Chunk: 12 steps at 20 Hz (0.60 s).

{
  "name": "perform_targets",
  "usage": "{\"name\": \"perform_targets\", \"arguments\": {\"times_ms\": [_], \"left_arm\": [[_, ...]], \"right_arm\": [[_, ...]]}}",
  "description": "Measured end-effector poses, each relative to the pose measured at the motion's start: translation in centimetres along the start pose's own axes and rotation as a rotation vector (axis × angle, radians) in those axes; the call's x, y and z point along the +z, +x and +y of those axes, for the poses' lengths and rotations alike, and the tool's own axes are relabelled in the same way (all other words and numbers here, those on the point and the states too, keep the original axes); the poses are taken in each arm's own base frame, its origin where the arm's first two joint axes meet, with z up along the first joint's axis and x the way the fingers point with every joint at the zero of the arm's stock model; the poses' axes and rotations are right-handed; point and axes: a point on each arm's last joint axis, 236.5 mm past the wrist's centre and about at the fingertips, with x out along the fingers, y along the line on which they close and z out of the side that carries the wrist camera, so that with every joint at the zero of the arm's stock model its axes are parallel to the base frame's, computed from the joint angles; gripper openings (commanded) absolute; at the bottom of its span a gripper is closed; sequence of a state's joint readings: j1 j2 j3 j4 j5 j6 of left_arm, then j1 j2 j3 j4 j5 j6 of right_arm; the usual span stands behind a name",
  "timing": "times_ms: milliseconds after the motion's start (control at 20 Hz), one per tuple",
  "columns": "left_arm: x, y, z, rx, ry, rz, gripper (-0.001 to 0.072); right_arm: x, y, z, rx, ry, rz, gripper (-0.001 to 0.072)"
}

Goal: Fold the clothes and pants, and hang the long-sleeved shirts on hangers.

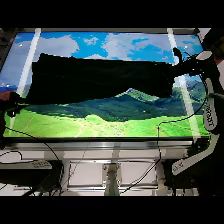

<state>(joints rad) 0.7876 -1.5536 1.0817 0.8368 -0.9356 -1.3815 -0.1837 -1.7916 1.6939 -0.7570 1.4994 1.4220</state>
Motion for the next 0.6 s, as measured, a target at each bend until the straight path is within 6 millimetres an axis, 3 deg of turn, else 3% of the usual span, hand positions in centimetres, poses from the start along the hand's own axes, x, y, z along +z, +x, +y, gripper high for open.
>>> {"name": "perform_targets", "arguments": {"times_ms": [350, 400, 450, 500, 550, 600], "left_arm": [[0.4, 2.4, 0.6, 0.022, -0.036, -0.016, 0.0355], [0.5, 2.8, 0.4, 0.022, -0.031, -0.025, 0.0314], [0.6, 3.3, 0.1, 0.020, -0.031, -0.035, 0.0182], [0.7, 3.8, -0.2, 0.024, -0.020, -0.044, 0.0043], [0.6, 4.2, -0.5, 0.026, -0.009, -0.048, 0.0011], [0.8, 4.4, -1.0, 0.020, -0.004, -0.058, 0.0010]], "right_arm": [[0.2, 0.2, 1.2, 0.001, -0.030, -0.003, 0.0619], [0.4, 0.0, 1.3, 0.001, -0.035, -0.008, 0.0614], [0.5, -0.1, 1.5, 0.001, -0.042, -0.013, 0.0579], [0.8, -0.3, 1.7, 0.000, -0.048, -0.025, 0.0351], [1.1, -0.4, 1.7, -0.003, -0.053, -0.035, 0.0033], [1.4, -0.6, 1.8, -0.008, -0.058, -0.047, 0.0035]]}}
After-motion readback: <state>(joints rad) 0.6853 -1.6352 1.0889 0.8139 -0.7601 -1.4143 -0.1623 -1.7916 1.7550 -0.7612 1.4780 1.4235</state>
